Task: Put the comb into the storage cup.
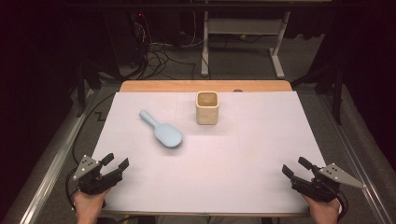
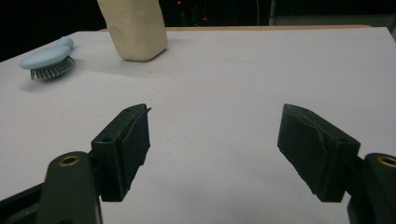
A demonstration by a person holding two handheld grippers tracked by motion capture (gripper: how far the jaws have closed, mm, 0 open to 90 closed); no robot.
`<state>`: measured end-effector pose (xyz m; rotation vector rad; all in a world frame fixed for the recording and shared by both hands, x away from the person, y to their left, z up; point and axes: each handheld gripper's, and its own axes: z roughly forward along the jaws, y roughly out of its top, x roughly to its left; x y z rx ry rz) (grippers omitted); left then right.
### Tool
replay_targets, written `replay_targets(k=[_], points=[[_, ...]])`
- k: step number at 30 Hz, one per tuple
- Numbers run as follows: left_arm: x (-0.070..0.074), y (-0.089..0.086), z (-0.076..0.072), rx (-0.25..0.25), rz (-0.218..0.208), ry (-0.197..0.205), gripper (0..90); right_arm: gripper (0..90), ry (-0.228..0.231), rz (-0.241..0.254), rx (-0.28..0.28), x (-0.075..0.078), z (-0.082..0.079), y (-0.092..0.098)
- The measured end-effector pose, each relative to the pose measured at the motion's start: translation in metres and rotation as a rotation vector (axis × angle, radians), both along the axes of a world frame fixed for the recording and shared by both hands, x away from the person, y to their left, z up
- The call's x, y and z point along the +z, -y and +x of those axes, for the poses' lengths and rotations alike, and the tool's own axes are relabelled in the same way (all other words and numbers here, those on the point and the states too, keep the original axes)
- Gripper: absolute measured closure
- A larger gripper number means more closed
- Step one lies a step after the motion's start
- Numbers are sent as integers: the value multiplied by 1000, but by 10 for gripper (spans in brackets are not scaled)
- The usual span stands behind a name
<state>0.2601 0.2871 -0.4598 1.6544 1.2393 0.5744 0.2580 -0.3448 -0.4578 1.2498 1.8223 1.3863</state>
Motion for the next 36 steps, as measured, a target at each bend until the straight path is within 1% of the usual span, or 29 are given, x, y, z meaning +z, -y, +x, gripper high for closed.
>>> replay_targets(k=[3,7,8,9,14,18,22,23,29,32,36], points=[[0,2,3,-2,13,3,329,263,4,2,4,0,0,0],[3,4,5,3,14,11,323,263,1,2,5,0,1,0],[3,4,5,5,12,11,316,263,-8,1,4,-1,0,0],[5,5,5,7,13,18,316,263,-16,-11,4,-1,0,0],[7,8,7,2,28,12,312,265,-27,-32,25,-2,1,-3],[9,14,12,-18,48,10,312,266,-38,-46,45,-3,2,-6],[12,23,19,-37,61,11,320,266,-33,-38,46,-3,2,-6],[13,27,22,-48,67,12,324,266,-34,-38,43,-3,2,-5],[14,36,30,-68,70,10,330,266,-29,-33,44,-2,1,-5],[14,37,32,-69,74,0,332,266,-28,-30,44,-2,1,-4],[15,37,35,-66,65,4,333,265,-30,-32,42,-2,2,-4]])
